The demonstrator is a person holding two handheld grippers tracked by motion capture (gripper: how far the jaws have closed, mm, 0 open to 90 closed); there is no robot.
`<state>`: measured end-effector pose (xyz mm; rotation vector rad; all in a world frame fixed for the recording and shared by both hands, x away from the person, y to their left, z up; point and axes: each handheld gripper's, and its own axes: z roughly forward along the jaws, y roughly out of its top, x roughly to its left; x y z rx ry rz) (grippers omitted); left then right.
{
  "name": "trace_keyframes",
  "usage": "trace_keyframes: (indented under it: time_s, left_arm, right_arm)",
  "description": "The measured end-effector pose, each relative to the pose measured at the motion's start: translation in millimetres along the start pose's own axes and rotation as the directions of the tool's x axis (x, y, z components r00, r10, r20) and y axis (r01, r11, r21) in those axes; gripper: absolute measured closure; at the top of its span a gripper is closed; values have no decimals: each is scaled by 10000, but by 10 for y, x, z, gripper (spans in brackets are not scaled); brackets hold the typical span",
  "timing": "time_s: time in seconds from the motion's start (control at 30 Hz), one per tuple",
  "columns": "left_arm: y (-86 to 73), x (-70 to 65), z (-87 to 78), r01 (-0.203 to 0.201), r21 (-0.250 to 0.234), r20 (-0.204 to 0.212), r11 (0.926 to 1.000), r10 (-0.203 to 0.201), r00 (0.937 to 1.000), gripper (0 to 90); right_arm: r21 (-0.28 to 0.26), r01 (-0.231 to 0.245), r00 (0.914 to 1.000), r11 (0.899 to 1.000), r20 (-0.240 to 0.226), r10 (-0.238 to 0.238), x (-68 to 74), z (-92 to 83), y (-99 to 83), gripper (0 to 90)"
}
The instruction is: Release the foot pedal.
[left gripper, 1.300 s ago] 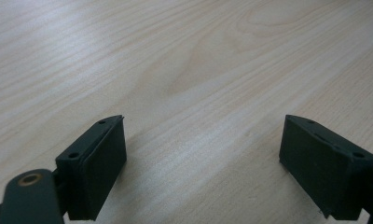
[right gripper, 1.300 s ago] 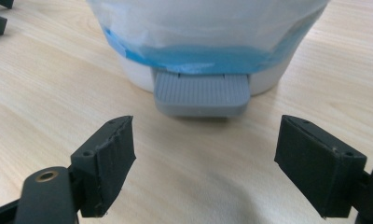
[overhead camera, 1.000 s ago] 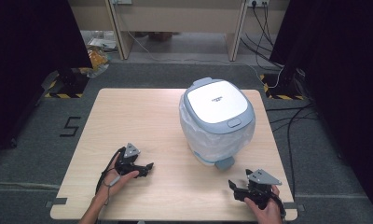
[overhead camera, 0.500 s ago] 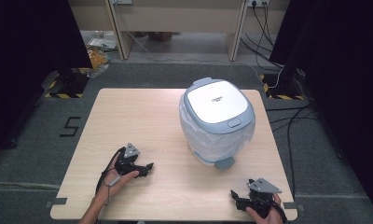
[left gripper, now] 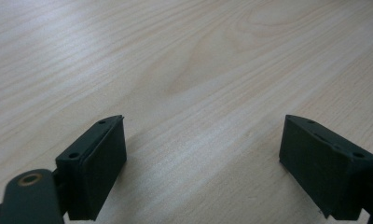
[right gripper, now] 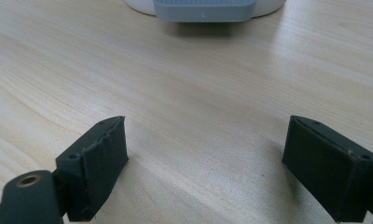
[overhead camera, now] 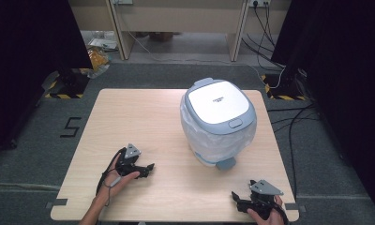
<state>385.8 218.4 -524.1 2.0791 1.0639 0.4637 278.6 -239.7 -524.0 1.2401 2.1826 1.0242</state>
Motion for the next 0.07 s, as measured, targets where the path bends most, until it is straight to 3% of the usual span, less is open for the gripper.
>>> trace_keyframes:
  time_s: [0.07]
  left_arm:
    - [0, 0, 0, 1, 0, 3, 10000, -1, 10000, 139]
  right_arm:
    - [191, 82, 10000, 9998, -52, -81, -11, 5, 28, 136]
